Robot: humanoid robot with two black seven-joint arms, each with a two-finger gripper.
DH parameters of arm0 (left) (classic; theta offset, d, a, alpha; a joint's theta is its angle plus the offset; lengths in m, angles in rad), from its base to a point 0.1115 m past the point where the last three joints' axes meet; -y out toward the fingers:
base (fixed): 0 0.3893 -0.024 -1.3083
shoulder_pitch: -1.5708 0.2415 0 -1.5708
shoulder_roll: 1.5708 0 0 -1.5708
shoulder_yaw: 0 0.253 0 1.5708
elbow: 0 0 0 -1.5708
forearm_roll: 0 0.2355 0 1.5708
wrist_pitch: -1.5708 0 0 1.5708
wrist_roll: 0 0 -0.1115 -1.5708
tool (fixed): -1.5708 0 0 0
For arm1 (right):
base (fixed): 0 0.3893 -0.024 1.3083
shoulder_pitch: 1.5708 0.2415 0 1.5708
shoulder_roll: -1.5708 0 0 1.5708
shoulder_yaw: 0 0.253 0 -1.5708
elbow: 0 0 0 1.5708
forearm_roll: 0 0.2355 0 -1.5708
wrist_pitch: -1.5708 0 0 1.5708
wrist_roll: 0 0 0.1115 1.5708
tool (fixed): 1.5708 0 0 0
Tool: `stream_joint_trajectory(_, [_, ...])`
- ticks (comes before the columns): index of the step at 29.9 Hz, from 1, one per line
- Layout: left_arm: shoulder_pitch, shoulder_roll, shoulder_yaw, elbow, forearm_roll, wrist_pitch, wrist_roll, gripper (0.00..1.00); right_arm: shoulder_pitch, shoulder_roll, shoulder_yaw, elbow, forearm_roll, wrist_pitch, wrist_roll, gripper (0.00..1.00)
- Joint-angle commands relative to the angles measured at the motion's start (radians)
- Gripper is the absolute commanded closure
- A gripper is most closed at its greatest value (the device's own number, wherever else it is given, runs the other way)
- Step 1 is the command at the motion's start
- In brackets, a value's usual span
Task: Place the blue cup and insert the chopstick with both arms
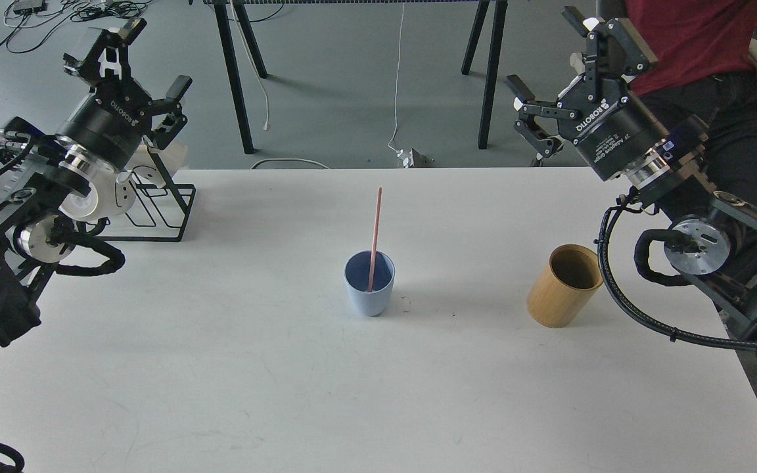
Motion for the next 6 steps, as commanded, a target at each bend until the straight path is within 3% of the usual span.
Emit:
stream_joint_trajectory(1, [0.004,0.004,0.003,-0.002,0.002,0.0,0.0,0.01,0.0,0.004,0.024,-0.004,-0.004,-0.029,0.0,0.01])
stream_joint_trajectory(6, [0.018,0.001,0.001,-0.003,0.002,0.0,0.0,0.01,0.001,0.037,0.023,0.005,-0.01,-0.125,0.0,0.01])
